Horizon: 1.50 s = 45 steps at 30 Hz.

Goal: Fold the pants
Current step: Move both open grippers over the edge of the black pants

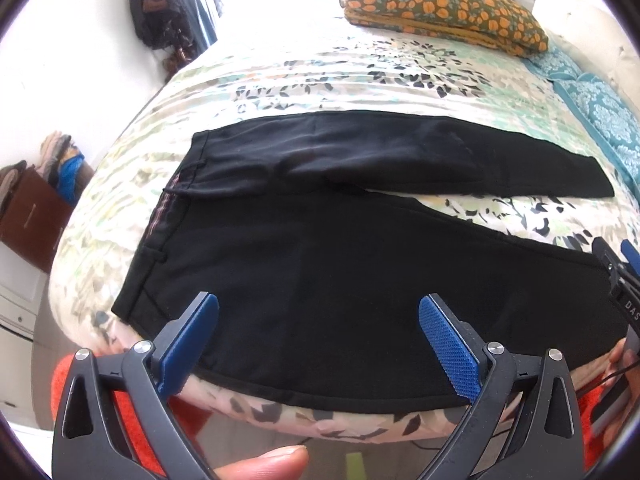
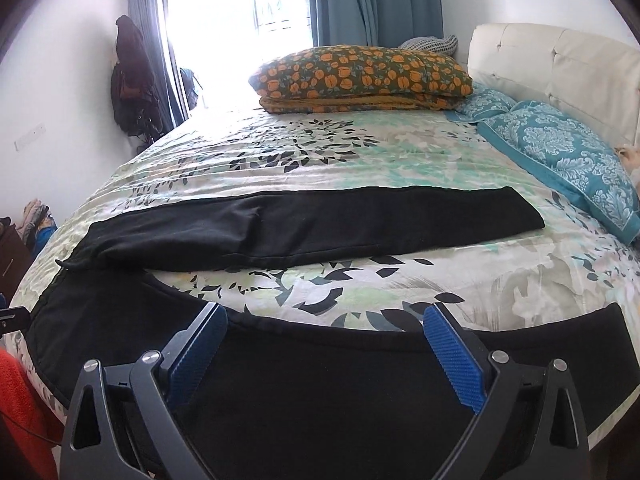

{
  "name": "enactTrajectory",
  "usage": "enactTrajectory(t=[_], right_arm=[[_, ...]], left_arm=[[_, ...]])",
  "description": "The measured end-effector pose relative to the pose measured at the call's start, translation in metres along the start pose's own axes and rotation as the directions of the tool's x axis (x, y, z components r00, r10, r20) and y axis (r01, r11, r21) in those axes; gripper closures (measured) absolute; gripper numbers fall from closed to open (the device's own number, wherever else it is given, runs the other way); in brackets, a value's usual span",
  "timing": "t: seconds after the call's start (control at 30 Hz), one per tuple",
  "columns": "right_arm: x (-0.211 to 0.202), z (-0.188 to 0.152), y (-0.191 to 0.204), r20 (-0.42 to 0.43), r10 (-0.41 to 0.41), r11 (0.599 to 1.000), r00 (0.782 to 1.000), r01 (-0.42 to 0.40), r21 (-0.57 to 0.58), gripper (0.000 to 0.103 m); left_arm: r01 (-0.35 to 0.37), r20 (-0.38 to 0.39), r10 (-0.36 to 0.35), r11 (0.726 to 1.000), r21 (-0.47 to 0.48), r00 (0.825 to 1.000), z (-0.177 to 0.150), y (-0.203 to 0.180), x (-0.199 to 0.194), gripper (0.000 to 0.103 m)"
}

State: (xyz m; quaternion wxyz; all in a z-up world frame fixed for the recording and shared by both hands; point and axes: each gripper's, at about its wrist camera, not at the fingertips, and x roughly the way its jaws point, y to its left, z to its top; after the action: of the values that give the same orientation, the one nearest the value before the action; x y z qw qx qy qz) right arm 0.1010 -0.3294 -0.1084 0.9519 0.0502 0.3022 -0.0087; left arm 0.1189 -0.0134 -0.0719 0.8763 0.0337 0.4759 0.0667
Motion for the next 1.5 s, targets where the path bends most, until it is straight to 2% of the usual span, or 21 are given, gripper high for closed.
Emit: enactTrajectory(t=[0.13,0.23,0.43,0.53,0.7,0.73,0.77,0.83,0.9,1.0,1.1,1.13,1.17,1.2,1.23,1.27,1.3,1.33,1.37,1.4,1.5], right_arm=[[0.009,0.0,-0.005,-0.023,-0.009,1.0,1.0,0.009,0.0,0.005],[0.012,-0.002,-0.008,-0.036,-0.017,1.0,0.999,0.017,-0.004,0.005],[0.02,-0.002,-0.018,-0.061,-0.029,0.999,0.998,0.03,0.021,0.005],[0.029,-0.005,-0.017,-0.09,-0.028,0.999,0.995,0.031,0.026,0.005],[0.047,-0.01,-0.003,-0.139,-0.014,1.0,0.99,0.012,-0.018,0.005],[0.049,-0.01,0.001,-0.142,-0.01,1.0,0.99,0.006,-0.03,0.005],[0.051,-0.01,0.004,-0.145,-0.005,0.999,0.989,-0.001,-0.042,0.005],[0.055,-0.011,0.012,-0.152,0.001,0.998,0.988,-0.011,-0.069,0.005],[0.06,-0.012,0.019,-0.162,0.004,0.995,0.987,-0.02,-0.097,0.005],[0.066,-0.015,0.024,-0.177,0.006,0.992,0.984,-0.028,-0.121,0.005],[0.073,-0.016,0.022,-0.205,0.013,0.993,0.979,-0.036,-0.109,0.005],[0.074,-0.016,0.021,-0.209,0.015,0.994,0.978,-0.037,-0.1,0.005],[0.074,-0.015,0.02,-0.208,0.018,0.995,0.978,-0.038,-0.092,0.005],[0.074,-0.013,0.019,-0.203,0.021,0.995,0.979,-0.04,-0.087,0.005],[0.072,-0.012,0.019,-0.198,0.023,0.996,0.98,-0.041,-0.084,0.005],[0.071,-0.011,0.018,-0.194,0.026,0.996,0.981,-0.043,-0.082,0.005],[0.071,-0.011,0.018,-0.192,0.029,0.996,0.981,-0.046,-0.081,0.005],[0.071,-0.011,0.018,-0.192,0.033,0.996,0.981,-0.049,-0.079,0.005],[0.072,-0.011,0.018,-0.196,0.037,0.996,0.98,-0.052,-0.073,0.005],[0.073,-0.011,0.018,-0.202,0.041,0.996,0.978,-0.056,-0.065,0.005],[0.074,-0.011,0.013,-0.203,0.033,0.998,0.979,-0.044,-0.049,0.005]], left_arm=[[-0.049,0.037,0.048,0.998,0.028,0.998,0.034,0.012,0.021,0.002],[-0.055,0.03,0.055,0.998,-0.009,0.998,0.064,0.028,0.042,0.002],[0.023,0.028,-0.018,0.98,-0.2,0.999,0.119,0.082,0.079,0.002],[0.047,0.029,-0.041,0.976,-0.213,0.999,0.141,0.093,0.106,0.002],[0.082,-0.094,-0.096,0.986,-0.144,0.991,0.165,0.082,0.186,0.002],[0.075,-0.141,-0.091,0.99,-0.118,0.986,0.165,0.075,0.207,0.002],[0.042,-0.185,-0.056,0.996,-0.082,0.981,0.165,0.069,0.229,0.002],[-0.086,-0.221,0.082,0.996,-0.011,0.972,0.163,0.062,0.265,0.0],[-0.099,-0.187,0.088,0.994,-0.049,0.978,0.174,0.066,0.275,0.0],[-0.154,-0.195,0.131,0.982,-0.108,0.972,0.198,0.075,0.285,0.0],[-0.13,-0.223,0.095,0.98,-0.148,0.97,0.207,0.083,0.278,0.002],[-0.091,-0.21,0.059,0.985,-0.147,0.976,0.206,0.082,0.268,0.002],[-0.011,-0.187,-0.015,0.99,-0.139,0.982,0.203,0.077,0.257,0.002],[0.094,-0.176,-0.113,0.989,-0.117,0.978,0.199,0.068,0.247,0.002],[0.187,-0.184,-0.199,0.979,-0.08,0.962,0.193,0.055,0.24,0.002],[0.234,-0.201,-0.236,0.972,-0.032,0.951,0.187,0.038,0.236,0.002],[0.231,-0.209,-0.218,0.972,0.036,0.953,0.179,0.02,0.235,0.002],[0.183,-0.199,-0.159,0.977,0.109,0.967,0.173,0.001,0.236,0.002],[0.109,-0.184,-0.077,0.979,0.172,0.98,0.168,-0.015,0.243,0.002],[0.035,-0.172,-0.001,0.98,0.195,0.985,0.165,-0.023,0.254,0.0],[-0.004,-0.148,0.007,1.0,0.022,0.989,0.182,-0.008,0.273,0.0]])
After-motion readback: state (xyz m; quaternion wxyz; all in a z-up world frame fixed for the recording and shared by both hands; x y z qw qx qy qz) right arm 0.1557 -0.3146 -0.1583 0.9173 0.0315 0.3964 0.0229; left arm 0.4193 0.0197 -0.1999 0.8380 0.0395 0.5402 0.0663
